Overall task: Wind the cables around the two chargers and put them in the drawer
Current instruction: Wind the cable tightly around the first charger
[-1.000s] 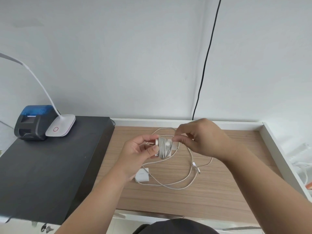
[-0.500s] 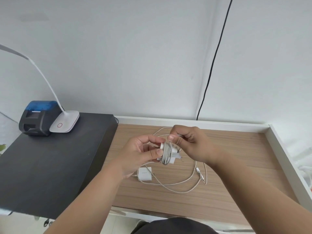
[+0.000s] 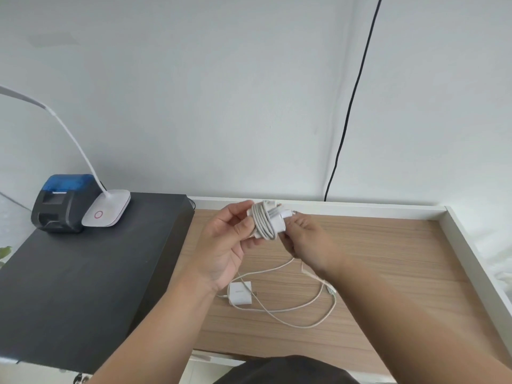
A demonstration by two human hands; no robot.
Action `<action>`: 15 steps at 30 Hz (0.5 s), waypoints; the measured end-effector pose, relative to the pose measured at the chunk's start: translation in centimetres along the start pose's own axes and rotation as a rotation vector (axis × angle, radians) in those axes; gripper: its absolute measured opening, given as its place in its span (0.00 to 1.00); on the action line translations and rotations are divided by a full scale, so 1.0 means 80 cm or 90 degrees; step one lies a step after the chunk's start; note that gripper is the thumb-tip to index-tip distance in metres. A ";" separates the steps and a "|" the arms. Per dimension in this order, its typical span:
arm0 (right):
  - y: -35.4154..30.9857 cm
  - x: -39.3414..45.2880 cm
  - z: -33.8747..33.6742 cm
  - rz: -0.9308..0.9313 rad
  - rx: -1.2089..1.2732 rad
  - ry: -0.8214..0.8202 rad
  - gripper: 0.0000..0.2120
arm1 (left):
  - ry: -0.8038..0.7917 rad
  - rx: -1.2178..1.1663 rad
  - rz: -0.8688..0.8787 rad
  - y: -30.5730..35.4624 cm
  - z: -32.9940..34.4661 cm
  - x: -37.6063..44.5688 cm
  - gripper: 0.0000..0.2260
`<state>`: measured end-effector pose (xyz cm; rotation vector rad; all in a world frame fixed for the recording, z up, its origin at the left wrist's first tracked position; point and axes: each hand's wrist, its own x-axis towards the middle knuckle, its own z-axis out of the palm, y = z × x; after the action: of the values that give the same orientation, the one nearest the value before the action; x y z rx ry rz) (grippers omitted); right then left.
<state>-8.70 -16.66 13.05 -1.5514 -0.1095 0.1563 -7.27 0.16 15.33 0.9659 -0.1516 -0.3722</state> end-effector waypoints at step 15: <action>-0.048 -0.002 -0.034 -0.303 -0.697 -0.066 0.14 | 0.015 0.435 0.020 0.008 -0.026 0.010 0.11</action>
<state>-8.29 -19.42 16.85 -2.5421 -0.7345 -0.2517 -5.79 1.82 14.68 1.6382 -0.2817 -0.2801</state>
